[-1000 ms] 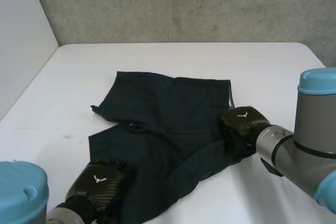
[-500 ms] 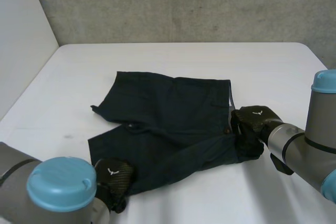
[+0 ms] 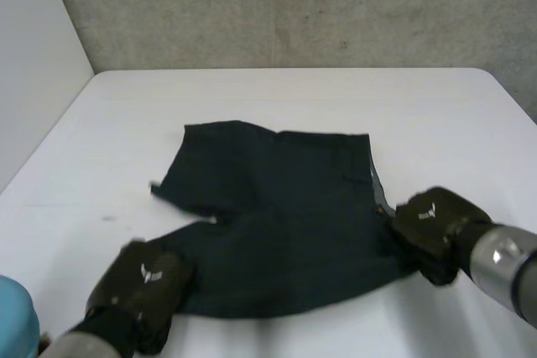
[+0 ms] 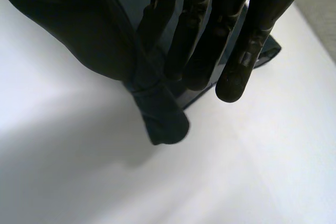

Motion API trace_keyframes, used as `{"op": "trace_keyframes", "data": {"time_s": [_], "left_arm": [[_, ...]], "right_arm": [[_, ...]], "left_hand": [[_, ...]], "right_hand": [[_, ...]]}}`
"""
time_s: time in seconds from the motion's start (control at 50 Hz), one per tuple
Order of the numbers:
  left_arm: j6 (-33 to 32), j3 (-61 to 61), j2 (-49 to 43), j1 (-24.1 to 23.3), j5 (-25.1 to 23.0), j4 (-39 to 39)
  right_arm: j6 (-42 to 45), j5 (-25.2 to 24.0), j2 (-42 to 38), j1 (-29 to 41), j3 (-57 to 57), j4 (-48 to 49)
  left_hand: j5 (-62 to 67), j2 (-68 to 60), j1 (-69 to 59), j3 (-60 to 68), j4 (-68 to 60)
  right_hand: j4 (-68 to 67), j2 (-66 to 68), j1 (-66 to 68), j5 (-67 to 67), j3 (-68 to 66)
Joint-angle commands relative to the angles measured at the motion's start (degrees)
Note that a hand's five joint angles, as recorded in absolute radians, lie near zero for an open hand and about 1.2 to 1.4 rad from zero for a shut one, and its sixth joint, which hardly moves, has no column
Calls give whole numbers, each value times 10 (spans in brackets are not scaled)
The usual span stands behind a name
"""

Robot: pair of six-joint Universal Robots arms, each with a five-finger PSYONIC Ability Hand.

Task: Fold the shorts.

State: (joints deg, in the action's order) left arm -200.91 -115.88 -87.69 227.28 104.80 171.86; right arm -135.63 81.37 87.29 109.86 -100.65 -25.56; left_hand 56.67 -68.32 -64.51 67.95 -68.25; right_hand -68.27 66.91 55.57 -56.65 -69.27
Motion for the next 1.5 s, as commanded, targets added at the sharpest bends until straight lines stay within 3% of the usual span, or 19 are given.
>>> {"op": "trace_keyframes", "data": {"time_s": [0.02, 0.18, 0.34, 0.5, 0.58, 0.72, 0.8, 0.82, 0.84, 0.88, 1.02, 1.12, 1.3, 1.4, 1.5], "left_arm": [[0, -14, 4, -1, 1, -61], [-7, 54, -14, 6, 2, 8], [-68, 210, -168, 18, 6, 102], [-108, 397, -341, 70, 20, 102], [-111, 491, -428, 75, 35, 90], [-110, 622, -526, 91, 41, 71], [-105, 667, -555, 98, 38, 72], [-102, 671, -558, 98, 33, 72], [-102, 671, -559, 96, 32, 72], [-102, 669, -559, 93, 34, 75], [-85, 659, -536, 93, 37, 93], [-52, 610, -472, 106, 30, 95], [-19, 466, -382, 149, -63, 91], [-8, 374, -333, 156, -94, 98], [34, 286, -281, 156, -110, 132]], "right_arm": [[130, -1, 29, -28, -41, -87], [54, 3, -39, -28, 20, -9], [-13, 29, -133, 20, 144, 50], [-10, 127, -260, 68, 290, 155], [1, 116, -324, 72, 333, 246], [67, 98, -419, 77, 385, 321], [76, 93, -473, 82, 419, 350], [71, 94, -488, 81, 428, 358], [68, 94, -491, 82, 430, 363], [62, 94, -492, 81, 432, 372], [-66, 95, -391, 75, 403, 394], [-168, 80, -295, 62, 340, 345], [-187, 2, -212, 20, 203, 166], [-205, -3, -201, -1, 130, 169], [-207, -5, -204, -16, 64, 243]], "left_hand": [[133, -117, -155, 120, -117], [133, -117, -155, 120, -117], [133, -117, -155, 120, -117], [133, -117, -155, 120, -117], [133, -117, -155, 120, -117], [133, -117, -155, 120, -117], [-56, 72, 34, -69, 72], [-226, 243, 205, -239, 242], [-341, 358, 320, -354, 357], [-530, 547, 509, -543, 546], [-538, 554, 516, -550, 554], [-534, 551, 513, -547, 550], [-529, 546, 508, -542, 545], [-531, 547, 509, -544, 547], [-529, 546, 508, -542, 545]], "right_hand": [[-117, 131, 244, -133, -107], [-117, 131, 244, -133, -107], [-117, 131, 244, -133, -107], [-117, 131, 244, -133, -107], [-117, 131, 244, -133, -107], [-117, 131, 244, -133, -107], [-81, 95, 208, -97, -71], [184, -170, -57, 168, 194], [326, -313, -199, 310, 336], [583, -569, -456, 567, 593], [583, -569, -456, 567, 593], [583, -569, -456, 567, 593], [583, -569, -456, 567, 593], [498, -484, -371, 482, 508], [410, -397, -283, 394, 420]]}}
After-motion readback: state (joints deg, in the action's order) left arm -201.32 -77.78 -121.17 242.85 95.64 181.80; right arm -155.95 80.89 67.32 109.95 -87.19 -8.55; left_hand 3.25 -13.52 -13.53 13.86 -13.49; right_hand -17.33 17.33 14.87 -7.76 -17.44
